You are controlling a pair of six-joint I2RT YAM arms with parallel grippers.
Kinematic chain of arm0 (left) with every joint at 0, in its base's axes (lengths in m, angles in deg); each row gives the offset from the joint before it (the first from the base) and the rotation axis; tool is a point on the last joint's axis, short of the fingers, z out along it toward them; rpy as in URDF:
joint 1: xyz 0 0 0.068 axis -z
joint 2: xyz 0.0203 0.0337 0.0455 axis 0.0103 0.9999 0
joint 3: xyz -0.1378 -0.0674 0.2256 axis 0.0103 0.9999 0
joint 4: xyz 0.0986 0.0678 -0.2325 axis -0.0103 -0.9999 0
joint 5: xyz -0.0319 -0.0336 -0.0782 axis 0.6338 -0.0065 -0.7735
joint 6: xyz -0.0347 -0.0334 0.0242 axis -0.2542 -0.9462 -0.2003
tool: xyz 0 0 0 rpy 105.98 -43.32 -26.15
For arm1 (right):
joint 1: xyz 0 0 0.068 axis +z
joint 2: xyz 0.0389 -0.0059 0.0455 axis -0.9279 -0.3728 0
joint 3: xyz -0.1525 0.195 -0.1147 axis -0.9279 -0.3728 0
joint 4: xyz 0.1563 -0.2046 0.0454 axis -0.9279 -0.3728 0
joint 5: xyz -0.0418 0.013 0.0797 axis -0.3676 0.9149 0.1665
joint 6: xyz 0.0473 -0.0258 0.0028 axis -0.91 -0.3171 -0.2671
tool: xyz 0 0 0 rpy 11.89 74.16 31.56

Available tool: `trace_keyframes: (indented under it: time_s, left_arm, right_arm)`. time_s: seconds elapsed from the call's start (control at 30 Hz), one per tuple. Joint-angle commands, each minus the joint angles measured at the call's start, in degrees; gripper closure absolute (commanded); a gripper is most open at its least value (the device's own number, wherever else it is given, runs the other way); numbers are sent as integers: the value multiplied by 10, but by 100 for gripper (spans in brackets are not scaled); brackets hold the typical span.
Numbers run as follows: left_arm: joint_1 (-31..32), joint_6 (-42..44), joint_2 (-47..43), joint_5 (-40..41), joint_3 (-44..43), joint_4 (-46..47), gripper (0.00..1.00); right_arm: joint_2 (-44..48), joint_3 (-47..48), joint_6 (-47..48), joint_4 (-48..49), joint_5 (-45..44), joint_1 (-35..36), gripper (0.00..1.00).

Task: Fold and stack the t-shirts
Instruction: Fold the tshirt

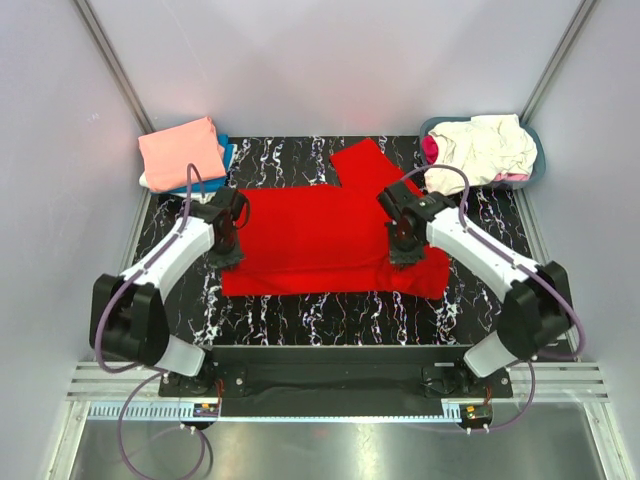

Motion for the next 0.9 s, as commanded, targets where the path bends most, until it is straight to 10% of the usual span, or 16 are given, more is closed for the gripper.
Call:
trace_keyframes:
  time_s: [0.0, 0.2, 0.27, 0.3, 0.47, 0.53, 0.87]
  left_arm:
    - [-14, 37, 38, -19, -34, 15, 88]
    - [-42, 57, 113, -36, -48, 27, 87]
    - [-58, 64, 134, -52, -71, 28, 83]
    - [-61, 71, 152, -57, -83, 24, 76]
    - [-67, 67, 147, -54, -148, -7, 20]
    - [-67, 61, 95, -51, -123, -2, 1]
    - [-68, -38, -147, -110, 124, 84, 1]
  right_arm:
    - [-43, 52, 52, 2, 22, -23, 100]
    - [-150, 125, 88, 14, 30, -91, 97]
    - [-215, 182, 97, 9, 32, -130, 76]
    - [-240, 211, 98, -1, 27, -143, 44]
    - [-262, 308, 62, -36, 3, -179, 7]
    - [-220, 273, 53, -12, 4, -180, 0]
    - [83, -175, -76, 202, 124, -222, 7]
